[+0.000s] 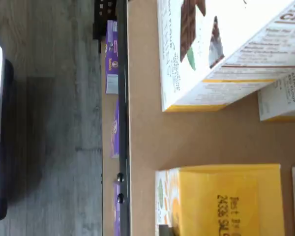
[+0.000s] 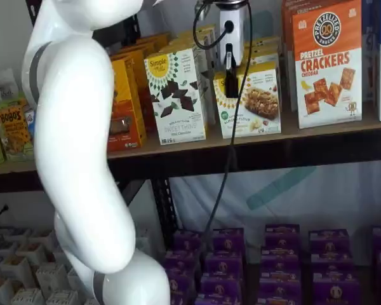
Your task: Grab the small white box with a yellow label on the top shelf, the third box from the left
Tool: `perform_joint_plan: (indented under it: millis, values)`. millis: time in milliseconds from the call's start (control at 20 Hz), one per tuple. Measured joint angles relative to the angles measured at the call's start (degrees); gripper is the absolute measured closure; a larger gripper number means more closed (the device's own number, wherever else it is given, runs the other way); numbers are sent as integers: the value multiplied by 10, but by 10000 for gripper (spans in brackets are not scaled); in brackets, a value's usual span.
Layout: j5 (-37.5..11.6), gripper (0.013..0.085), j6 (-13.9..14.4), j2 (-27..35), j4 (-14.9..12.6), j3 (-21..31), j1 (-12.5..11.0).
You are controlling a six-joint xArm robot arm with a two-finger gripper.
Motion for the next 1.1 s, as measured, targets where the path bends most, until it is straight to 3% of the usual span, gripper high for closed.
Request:
perform_joint_plan:
  millis: [150,500,750,1100]
  values:
    - [-1,650,-1,3,6,-1,-1]
    - [20,650,2,11,2,-18,-1]
    - [64,650,4,8,-9,-34,-2]
    - [106,650,3,-43,-25,-2,-5]
